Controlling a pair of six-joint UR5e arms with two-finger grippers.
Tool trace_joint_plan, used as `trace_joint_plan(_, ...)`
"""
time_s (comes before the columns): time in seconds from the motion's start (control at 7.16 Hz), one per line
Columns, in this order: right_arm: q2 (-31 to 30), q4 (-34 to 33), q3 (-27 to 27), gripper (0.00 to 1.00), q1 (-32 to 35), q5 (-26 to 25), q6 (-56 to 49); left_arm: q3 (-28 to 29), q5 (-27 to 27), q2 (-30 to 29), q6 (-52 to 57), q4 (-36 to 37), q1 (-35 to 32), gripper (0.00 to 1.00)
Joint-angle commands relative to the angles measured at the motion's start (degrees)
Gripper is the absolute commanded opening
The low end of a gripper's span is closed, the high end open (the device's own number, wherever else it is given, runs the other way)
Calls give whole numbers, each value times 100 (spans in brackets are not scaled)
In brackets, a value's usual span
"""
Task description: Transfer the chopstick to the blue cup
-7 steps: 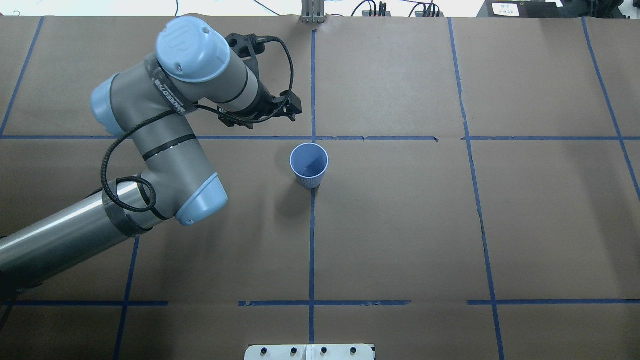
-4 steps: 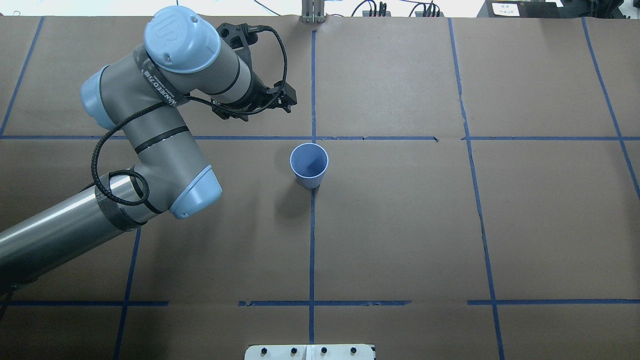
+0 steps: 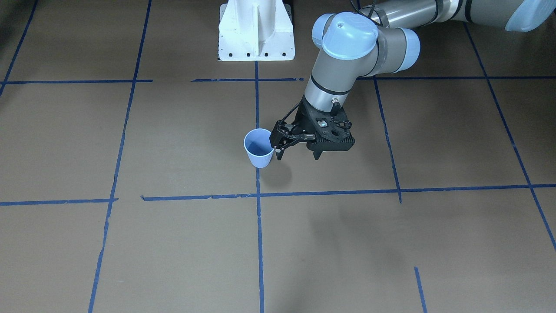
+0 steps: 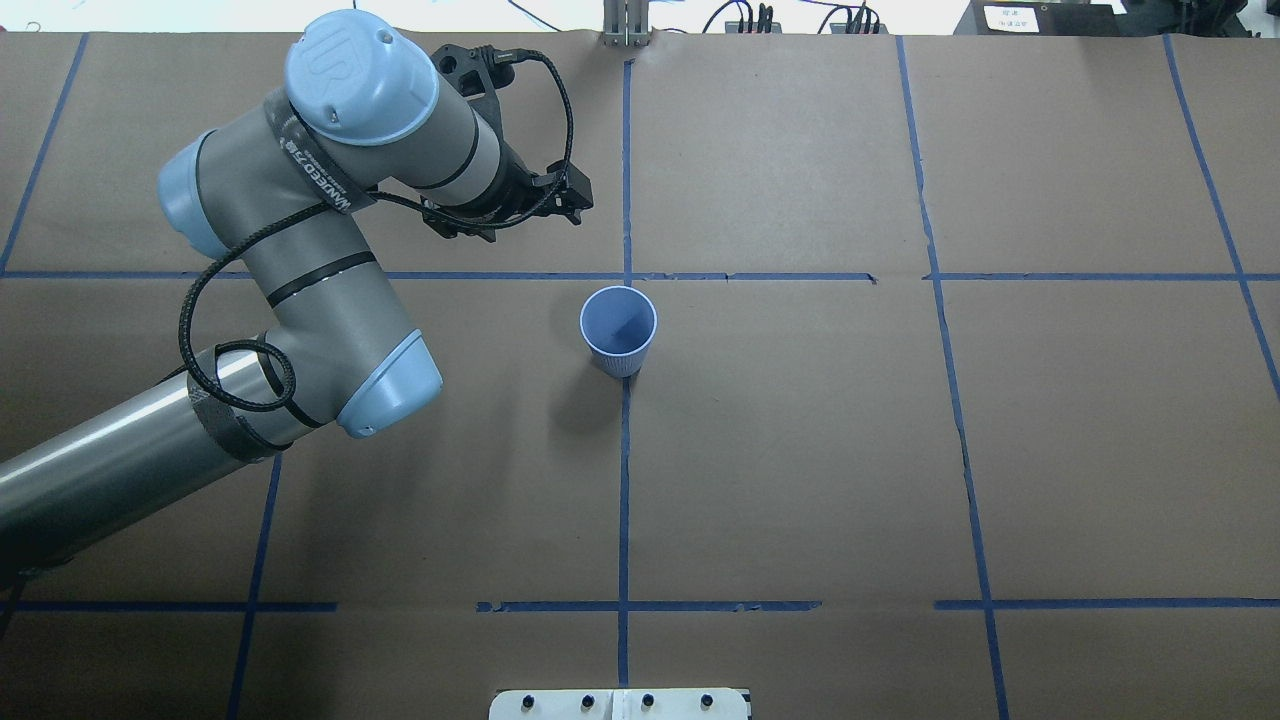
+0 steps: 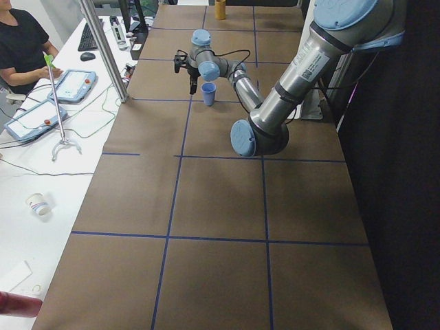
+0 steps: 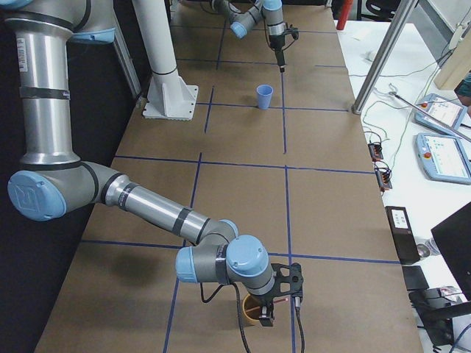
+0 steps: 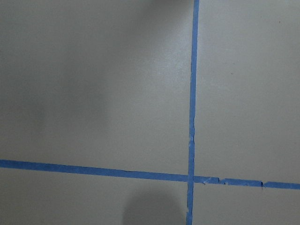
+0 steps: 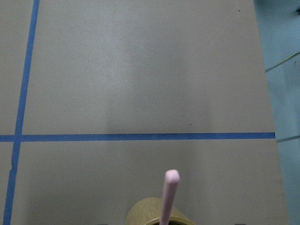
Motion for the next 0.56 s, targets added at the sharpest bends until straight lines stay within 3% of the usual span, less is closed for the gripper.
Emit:
trace_joint_plan(0.0, 134, 24, -151, 90, -2, 11, 30, -11, -2, 0, 0, 5, 0, 100)
trace_joint_plan(0.28, 143, 24, -169, 88, -2, 46, 109, -2, 7, 0, 0, 5, 0, 100)
trace_joint_plan(0.42, 143, 16, -186, 81, -2, 46, 109, -10, 7, 0, 0, 5, 0, 100)
